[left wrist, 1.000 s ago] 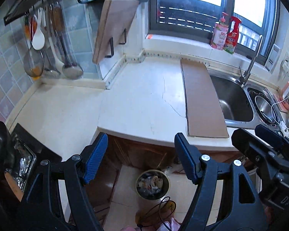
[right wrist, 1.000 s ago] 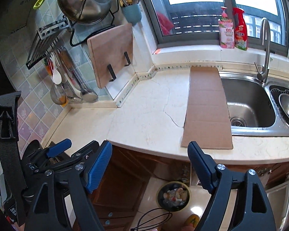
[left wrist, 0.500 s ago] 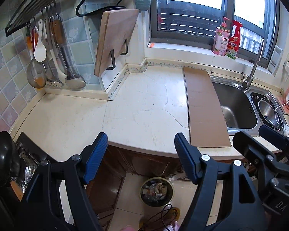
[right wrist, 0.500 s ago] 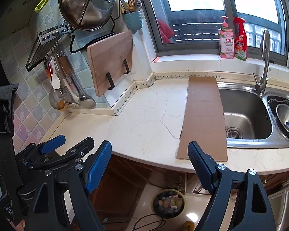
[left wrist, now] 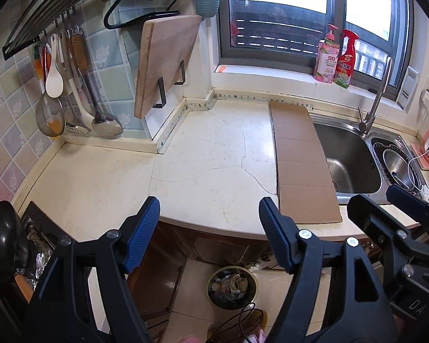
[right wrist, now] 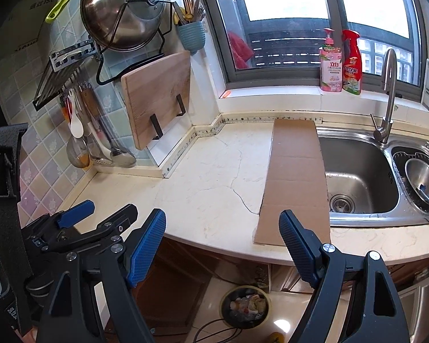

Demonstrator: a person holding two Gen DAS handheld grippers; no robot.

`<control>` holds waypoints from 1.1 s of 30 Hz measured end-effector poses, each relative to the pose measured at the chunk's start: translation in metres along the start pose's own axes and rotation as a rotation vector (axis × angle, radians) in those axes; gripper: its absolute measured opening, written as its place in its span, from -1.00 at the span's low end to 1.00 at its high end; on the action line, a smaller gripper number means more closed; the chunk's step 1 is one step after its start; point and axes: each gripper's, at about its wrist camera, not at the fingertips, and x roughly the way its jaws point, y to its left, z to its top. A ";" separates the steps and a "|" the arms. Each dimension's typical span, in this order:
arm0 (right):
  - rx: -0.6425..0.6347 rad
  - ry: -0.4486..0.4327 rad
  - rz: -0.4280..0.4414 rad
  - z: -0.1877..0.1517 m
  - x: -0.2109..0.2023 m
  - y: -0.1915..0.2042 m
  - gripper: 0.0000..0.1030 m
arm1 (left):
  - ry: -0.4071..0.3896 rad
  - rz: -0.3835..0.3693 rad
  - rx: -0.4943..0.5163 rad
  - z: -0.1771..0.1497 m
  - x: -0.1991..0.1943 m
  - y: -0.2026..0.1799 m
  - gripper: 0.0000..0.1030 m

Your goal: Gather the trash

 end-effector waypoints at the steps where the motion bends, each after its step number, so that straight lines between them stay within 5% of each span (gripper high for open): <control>1: 0.002 0.000 -0.002 0.000 0.001 0.000 0.60 | 0.002 -0.002 -0.001 0.000 0.000 0.000 0.35; 33: 0.015 0.003 -0.006 -0.005 0.008 -0.008 0.60 | 0.016 -0.010 0.010 0.001 0.010 -0.002 0.35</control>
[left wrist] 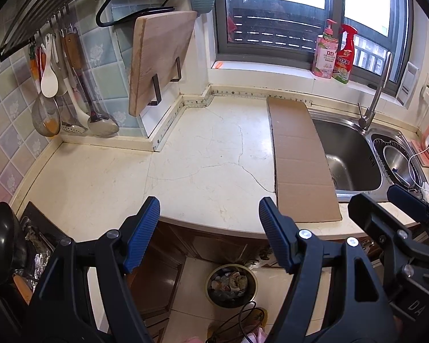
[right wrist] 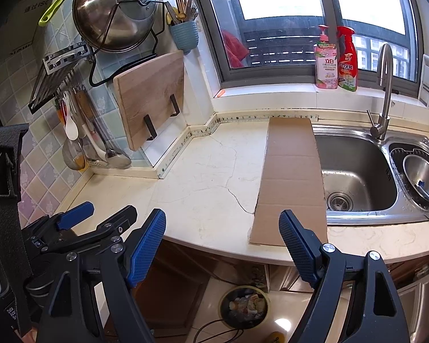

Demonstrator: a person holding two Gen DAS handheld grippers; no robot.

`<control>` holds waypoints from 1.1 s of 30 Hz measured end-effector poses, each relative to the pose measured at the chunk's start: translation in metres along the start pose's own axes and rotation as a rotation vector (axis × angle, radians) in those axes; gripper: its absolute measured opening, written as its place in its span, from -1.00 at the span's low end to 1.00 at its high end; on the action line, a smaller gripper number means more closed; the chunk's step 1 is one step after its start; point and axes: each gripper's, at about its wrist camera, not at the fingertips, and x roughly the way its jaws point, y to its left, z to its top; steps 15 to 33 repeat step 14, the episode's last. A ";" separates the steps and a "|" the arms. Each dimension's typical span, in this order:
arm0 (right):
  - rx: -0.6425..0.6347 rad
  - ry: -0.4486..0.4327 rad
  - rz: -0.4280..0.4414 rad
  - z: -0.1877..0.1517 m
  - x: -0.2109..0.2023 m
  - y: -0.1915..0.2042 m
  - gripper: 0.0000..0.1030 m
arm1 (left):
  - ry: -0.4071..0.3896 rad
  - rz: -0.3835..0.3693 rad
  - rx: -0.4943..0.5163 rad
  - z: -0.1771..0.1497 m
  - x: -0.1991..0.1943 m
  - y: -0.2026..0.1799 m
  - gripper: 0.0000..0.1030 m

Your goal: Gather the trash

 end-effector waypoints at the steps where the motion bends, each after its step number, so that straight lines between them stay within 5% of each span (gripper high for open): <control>1: 0.005 -0.002 -0.005 -0.001 0.000 0.001 0.60 | 0.000 -0.001 0.004 0.001 0.001 0.001 0.35; 33: 0.004 -0.002 -0.002 -0.002 0.002 -0.001 0.60 | 0.001 -0.008 0.017 0.002 0.006 0.000 0.35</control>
